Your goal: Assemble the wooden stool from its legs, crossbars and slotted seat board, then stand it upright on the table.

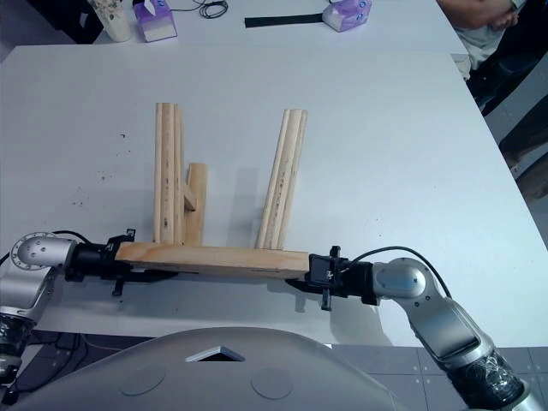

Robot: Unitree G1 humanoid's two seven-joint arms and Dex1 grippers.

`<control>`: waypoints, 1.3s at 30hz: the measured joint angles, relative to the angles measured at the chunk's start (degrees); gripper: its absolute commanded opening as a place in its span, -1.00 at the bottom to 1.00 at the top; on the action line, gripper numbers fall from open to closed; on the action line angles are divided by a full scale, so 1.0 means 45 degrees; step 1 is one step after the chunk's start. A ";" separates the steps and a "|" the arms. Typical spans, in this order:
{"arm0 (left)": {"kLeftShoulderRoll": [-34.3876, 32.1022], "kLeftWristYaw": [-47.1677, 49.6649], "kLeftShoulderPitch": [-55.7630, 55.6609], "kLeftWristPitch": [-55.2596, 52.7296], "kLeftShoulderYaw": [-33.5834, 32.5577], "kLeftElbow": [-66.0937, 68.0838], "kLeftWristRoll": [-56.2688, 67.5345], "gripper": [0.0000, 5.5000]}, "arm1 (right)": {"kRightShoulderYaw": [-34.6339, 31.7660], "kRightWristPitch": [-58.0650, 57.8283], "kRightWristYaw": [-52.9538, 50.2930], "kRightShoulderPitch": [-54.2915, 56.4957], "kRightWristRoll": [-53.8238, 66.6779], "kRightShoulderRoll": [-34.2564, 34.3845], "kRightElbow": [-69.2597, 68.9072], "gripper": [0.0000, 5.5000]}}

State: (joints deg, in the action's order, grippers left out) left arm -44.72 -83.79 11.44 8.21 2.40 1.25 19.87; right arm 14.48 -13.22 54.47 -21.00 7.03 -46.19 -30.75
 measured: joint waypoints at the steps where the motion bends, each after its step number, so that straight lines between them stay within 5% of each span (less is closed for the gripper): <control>1: -0.0088 0.0175 0.0243 -0.0398 -0.0173 -0.0598 0.0134 -0.46 | -0.0294 -0.0561 0.0000 -0.0142 0.0394 -0.0038 -0.0329 -0.49; 7: -0.1122 0.1134 0.1187 -0.3816 -0.1579 -0.4278 0.1844 -0.46 | -0.2718 -0.4479 0.0070 -0.0297 0.4039 -0.0790 -0.2028 -0.47; 13: -0.2561 0.1133 0.1167 -0.6213 -0.2050 -0.5161 0.4248 -0.46 | -0.3718 -0.5398 0.0067 -0.0144 0.7962 -0.2492 -0.1955 -0.47; 20: -0.5603 0.1519 0.0179 -0.9528 -0.2111 -0.4444 1.0246 -0.46 | -0.4332 -0.6546 0.0608 0.1855 1.4406 -0.4655 -0.0227 -0.47; 25: -0.9171 0.0829 -0.0226 -1.3468 -0.2337 -0.3267 1.5543 -0.46 | -0.3553 -1.0074 0.1585 0.5644 1.9258 -0.5918 0.2318 -0.48; 32: -1.5071 -0.0930 0.3475 -1.7293 -0.6212 -0.0251 1.9326 -0.46 | -0.0647 -1.4833 -0.0078 1.2110 2.1666 -0.5216 0.8144 -0.48; 39: -1.7359 0.0790 1.0540 -1.6584 -1.1445 0.2052 2.0384 -0.46 | 0.0496 -1.6416 -0.3401 1.3945 2.2840 -0.2892 1.2672 -0.48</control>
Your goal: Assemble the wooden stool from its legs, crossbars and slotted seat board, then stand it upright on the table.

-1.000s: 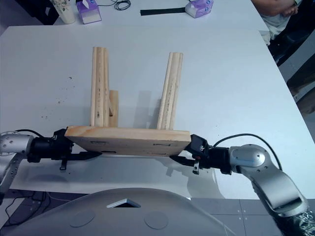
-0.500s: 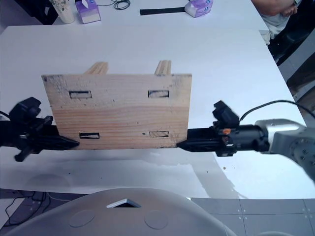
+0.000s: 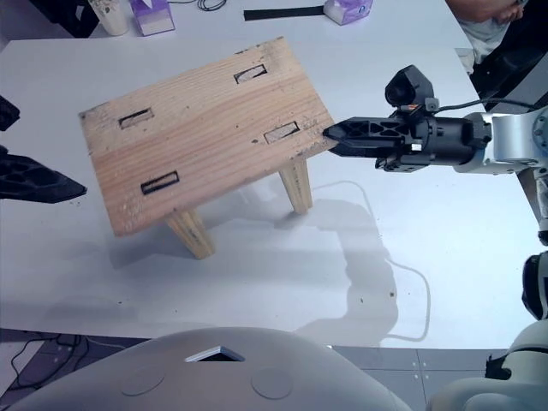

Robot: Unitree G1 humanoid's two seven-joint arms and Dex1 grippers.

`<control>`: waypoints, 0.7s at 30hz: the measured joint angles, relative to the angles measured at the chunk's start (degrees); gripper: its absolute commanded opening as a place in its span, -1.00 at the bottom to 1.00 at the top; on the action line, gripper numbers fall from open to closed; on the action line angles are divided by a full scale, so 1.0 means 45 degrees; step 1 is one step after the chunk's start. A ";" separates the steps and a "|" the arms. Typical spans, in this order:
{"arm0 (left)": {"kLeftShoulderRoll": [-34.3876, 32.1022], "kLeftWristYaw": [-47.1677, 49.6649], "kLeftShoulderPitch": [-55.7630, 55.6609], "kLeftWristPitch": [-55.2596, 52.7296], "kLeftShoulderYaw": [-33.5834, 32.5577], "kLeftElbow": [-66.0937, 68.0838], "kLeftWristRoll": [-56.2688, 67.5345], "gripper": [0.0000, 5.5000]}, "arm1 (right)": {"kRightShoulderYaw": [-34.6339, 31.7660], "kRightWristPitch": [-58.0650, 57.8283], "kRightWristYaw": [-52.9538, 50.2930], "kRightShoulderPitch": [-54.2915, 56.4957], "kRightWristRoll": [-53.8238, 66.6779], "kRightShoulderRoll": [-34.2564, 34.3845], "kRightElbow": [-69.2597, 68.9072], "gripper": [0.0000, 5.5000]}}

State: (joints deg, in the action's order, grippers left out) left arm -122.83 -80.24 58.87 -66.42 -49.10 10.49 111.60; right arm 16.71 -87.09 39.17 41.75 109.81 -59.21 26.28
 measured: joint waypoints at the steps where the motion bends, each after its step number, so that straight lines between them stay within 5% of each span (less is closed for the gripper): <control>1: -0.0218 0.0378 0.0917 0.0123 -0.0735 0.0488 0.0028 -0.46 | 0.0017 -0.0124 -0.0441 0.0133 0.0136 0.0286 0.0464 -0.48; 9: -0.1089 0.2580 0.7615 0.1581 -0.7517 0.3294 0.0447 -0.46 | -0.3006 0.0938 -0.5440 -0.0298 0.0842 0.2533 0.0300 -0.48; 11: -0.1056 0.2580 0.8489 0.1797 -0.8397 0.3326 0.0450 -0.46 | -0.3732 0.1839 -0.6123 -0.1116 0.0844 0.2776 -0.0954 -0.48; 21: -0.1131 0.3681 1.0932 0.1898 -1.0212 0.5052 0.0378 -0.46 | -0.5870 0.4262 -1.0994 -0.2848 0.0840 0.3164 -0.4435 0.19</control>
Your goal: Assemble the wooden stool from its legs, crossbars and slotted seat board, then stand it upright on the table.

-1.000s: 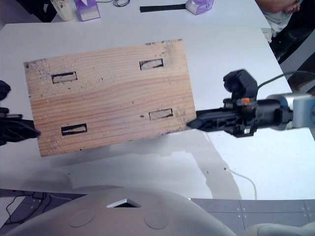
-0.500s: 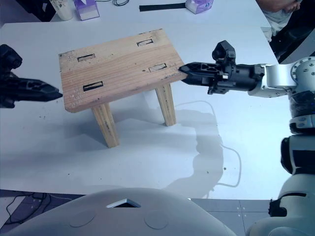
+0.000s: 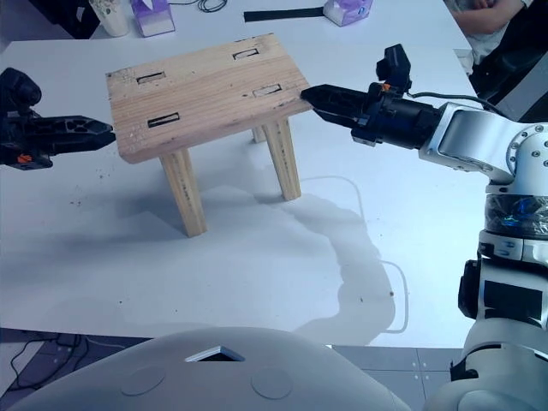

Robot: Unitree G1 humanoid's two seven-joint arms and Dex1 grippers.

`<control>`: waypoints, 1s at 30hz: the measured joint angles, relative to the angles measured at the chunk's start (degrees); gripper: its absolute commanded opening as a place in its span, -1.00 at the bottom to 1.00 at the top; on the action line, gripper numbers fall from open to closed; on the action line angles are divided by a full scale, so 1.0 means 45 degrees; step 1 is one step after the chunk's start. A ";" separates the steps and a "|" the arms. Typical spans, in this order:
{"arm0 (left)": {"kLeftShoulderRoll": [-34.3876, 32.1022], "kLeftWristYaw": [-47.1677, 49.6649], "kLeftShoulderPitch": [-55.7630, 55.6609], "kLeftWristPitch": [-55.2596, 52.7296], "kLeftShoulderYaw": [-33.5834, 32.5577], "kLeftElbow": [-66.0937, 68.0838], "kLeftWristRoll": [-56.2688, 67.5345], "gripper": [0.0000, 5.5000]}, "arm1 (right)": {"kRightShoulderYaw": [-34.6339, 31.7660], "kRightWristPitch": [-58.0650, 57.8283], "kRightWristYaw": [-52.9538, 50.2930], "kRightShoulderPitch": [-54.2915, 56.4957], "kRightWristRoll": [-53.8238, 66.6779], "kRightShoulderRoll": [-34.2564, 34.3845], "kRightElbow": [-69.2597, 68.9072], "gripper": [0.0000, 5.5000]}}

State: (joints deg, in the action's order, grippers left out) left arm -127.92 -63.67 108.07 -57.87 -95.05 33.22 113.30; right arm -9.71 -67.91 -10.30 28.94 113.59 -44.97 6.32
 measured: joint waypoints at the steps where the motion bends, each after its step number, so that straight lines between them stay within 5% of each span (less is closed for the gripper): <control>1: 0.0040 -0.0355 0.0037 -0.0319 -0.0137 0.0474 -0.0003 -0.46 | -0.0499 0.0030 -0.0326 -0.0241 0.0000 0.0324 -0.0003 0.19; 7: 0.1355 -0.1930 -0.0747 0.0447 -0.0429 0.0608 0.0021 -0.46 | -0.2131 0.0453 -0.1565 -0.1051 0.0000 0.1660 -0.0535 0.19; 16: 0.1832 0.5470 0.1109 1.1567 0.1597 -0.4030 -0.0429 -0.46 | -0.2795 0.2812 -0.1727 -0.2159 -0.1806 0.2392 -0.1424 0.19; 21: 0.0978 1.0074 0.1939 1.5852 0.2996 -0.6101 -0.2006 -0.46 | -0.1156 0.6113 -0.0907 -0.3005 -0.7452 0.2557 -0.1740 0.19; 30: 0.0187 1.7912 0.3416 1.9587 0.3901 -0.7992 -0.6796 -0.46 | 0.3035 1.3345 0.0759 -0.3268 -1.7612 0.3606 0.1360 0.19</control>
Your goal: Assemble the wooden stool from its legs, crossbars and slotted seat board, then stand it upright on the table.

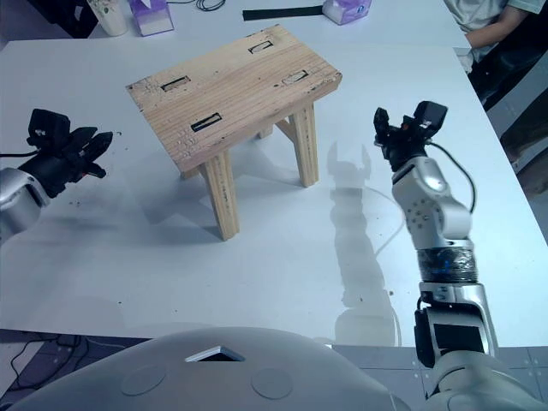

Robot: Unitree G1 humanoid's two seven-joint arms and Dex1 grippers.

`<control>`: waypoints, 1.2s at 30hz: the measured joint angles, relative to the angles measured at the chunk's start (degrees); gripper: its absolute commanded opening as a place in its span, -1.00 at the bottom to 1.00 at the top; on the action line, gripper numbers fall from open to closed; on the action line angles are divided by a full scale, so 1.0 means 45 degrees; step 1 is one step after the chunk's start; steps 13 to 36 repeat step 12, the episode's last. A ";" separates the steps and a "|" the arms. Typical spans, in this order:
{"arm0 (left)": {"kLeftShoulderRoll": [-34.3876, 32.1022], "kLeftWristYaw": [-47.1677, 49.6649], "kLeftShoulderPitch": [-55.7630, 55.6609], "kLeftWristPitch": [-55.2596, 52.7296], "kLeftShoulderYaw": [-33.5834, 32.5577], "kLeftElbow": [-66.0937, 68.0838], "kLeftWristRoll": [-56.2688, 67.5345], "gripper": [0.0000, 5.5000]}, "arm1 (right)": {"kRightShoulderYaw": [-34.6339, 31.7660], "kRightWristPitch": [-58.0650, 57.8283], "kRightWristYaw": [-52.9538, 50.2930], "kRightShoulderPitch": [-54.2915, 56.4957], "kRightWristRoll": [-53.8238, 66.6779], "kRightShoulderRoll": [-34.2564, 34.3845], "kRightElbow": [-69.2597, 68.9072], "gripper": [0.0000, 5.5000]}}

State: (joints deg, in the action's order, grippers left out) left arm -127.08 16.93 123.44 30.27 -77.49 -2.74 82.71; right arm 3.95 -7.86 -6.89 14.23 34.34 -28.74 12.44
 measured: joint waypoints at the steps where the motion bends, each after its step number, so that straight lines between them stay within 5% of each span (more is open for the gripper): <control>1: -0.0126 0.0631 0.0171 0.0318 0.0094 -0.0189 -0.0308 -0.46 | 0.0290 0.0709 0.0271 -0.0011 -0.0901 0.0237 0.0507 0.19; 12: -0.0312 0.0872 -0.1091 0.1243 0.0408 0.0134 -0.0198 -0.46 | -0.0542 0.2460 0.2199 0.0287 -0.3716 0.1404 0.1810 0.19; 36: -0.0312 0.0872 -0.1091 0.1243 0.0408 0.0134 -0.0198 -0.46 | -0.0542 0.2460 0.2199 0.0287 -0.3716 0.1404 0.1810 0.19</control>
